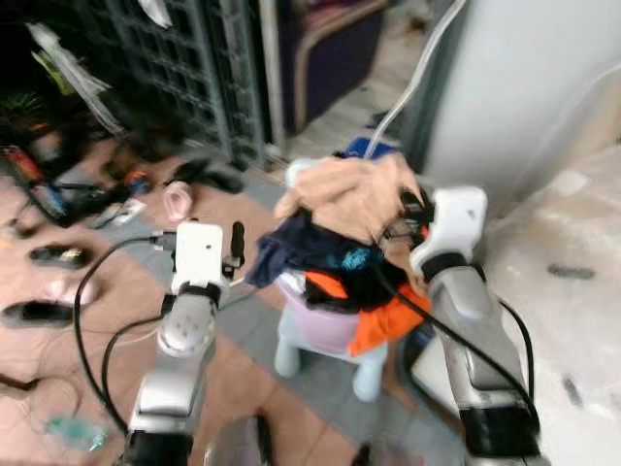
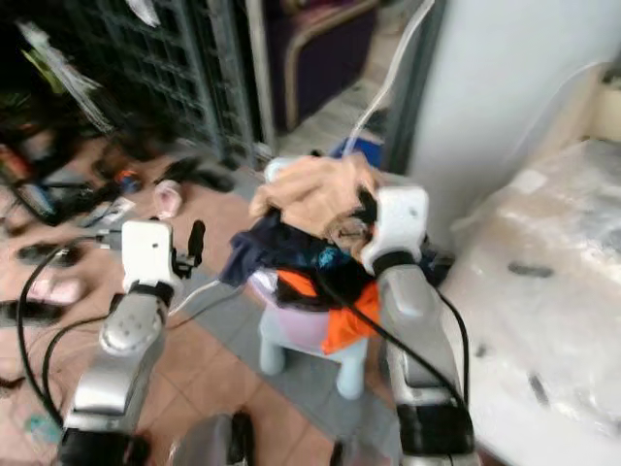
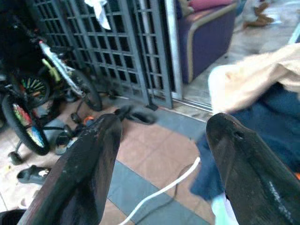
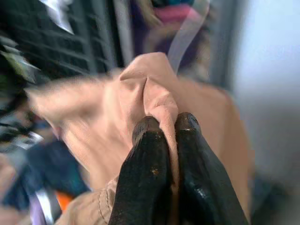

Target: Clothes washing

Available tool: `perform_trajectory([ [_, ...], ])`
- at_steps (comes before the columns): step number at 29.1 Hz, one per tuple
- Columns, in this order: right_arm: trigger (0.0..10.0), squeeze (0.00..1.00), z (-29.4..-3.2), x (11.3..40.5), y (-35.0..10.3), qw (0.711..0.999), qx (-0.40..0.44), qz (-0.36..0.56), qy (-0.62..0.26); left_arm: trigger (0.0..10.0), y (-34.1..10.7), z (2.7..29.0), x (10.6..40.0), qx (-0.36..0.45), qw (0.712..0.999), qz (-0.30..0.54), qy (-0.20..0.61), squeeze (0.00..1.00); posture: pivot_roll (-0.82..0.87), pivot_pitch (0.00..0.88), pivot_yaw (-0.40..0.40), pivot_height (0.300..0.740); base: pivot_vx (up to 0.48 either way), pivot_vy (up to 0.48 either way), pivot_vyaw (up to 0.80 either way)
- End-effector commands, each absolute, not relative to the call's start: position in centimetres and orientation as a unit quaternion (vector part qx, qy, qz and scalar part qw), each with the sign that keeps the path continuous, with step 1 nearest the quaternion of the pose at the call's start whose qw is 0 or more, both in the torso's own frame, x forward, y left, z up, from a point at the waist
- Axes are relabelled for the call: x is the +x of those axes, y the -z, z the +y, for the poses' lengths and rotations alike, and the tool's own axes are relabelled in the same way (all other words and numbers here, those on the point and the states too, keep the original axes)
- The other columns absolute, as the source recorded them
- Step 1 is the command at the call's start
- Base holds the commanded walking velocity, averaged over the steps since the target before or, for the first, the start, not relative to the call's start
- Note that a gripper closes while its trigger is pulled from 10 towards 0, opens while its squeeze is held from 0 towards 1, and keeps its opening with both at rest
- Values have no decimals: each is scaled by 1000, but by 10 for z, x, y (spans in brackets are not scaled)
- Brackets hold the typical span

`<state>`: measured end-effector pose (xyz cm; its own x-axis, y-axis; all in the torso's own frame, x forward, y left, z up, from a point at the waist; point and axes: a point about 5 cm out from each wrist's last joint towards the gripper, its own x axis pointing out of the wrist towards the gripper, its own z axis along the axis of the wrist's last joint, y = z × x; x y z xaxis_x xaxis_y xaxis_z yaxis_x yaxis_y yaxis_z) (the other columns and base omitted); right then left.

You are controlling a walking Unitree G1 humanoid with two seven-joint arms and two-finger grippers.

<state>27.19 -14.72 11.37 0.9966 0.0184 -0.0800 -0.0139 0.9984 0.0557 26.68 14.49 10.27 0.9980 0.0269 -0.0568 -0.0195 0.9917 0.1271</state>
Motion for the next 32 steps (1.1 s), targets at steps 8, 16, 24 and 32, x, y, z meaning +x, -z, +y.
perform_trajectory([
  [8, 10000, 0, -142, 268, -117, 994, 94, 36, -42, 10000, -113, 147, 276, 68, 998, 3, -11, 0, -19, 11, 60, 740, -60, 0, 0],
  [16, 10000, 0, -156, 291, -161, 997, 28, -57, -45, 10000, -122, 145, 278, 63, 998, -20, -10, 0, -12, 25, 57, 740, 0, 0, 0],
  [24, 10000, 0, -167, 304, -175, 996, 38, -71, -22, 10000, -115, 138, 273, 61, 998, -7, 14, 0, -25, 52, 82, 740, 0, -206, -709],
  [32, 10000, 0, -158, 303, -177, 996, 32, -78, -36, 10000, -117, 138, 276, 58, 998, -9, 20, 0, -34, 66, 88, 740, 0, -298, -784],
])
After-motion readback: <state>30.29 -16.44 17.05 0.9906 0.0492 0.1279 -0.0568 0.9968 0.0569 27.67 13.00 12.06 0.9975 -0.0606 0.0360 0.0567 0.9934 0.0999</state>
